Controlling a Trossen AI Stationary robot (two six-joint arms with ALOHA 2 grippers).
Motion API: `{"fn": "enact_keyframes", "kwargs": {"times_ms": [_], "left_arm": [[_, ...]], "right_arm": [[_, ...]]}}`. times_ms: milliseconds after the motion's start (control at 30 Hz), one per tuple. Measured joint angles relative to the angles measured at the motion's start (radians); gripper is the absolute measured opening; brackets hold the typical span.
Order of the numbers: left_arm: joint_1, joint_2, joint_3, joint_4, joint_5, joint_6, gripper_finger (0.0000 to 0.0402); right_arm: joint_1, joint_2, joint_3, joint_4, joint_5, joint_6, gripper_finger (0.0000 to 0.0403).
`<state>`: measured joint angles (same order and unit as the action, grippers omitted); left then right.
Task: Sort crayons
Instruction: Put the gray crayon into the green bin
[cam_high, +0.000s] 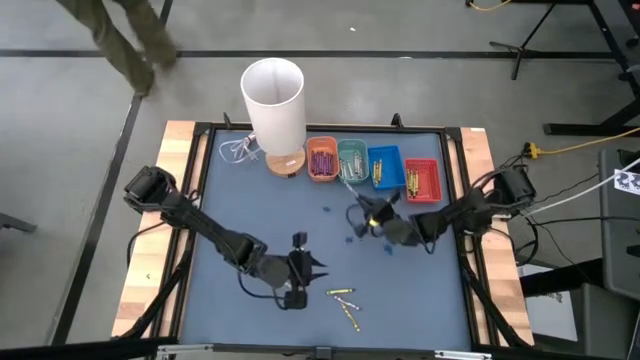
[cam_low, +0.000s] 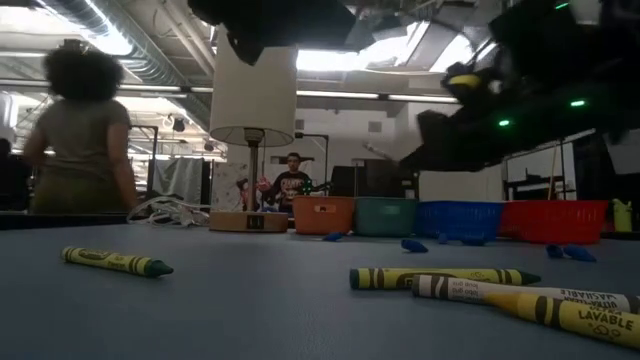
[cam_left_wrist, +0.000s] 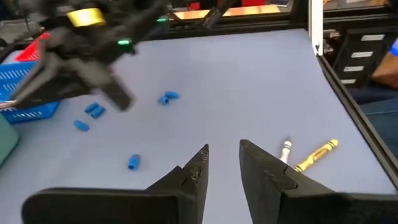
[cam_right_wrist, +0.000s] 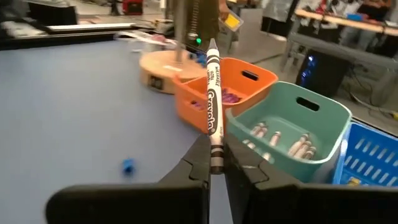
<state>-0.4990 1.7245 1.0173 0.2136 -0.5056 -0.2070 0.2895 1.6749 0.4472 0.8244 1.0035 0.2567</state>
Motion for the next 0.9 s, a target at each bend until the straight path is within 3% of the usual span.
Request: {"fn": "enact_keyframes", "kwargs": {"times_ms": [333, 500, 900], "left_arm": [[-0.041, 0.0, 0.0, -0.024, 0.0, -0.001, 0.0076], [-0.048, 0.0, 0.0, -0.028, 0.0, -0.011, 0.0076], [-0.094, 0.0, -0.001, -0.265, 0.008, -0.35, 0.0076]], "right_arm": [[-0.25, 0.0, 0.059, -0.006, -0.208, 0.001, 0.0021], [-0.31, 0.0, 0.08, -0.014, -0.219, 0.0, 0.0021], [-0.407, 0.0, 0.082, -0.042, -0.27, 0.003, 0.0022]]}}
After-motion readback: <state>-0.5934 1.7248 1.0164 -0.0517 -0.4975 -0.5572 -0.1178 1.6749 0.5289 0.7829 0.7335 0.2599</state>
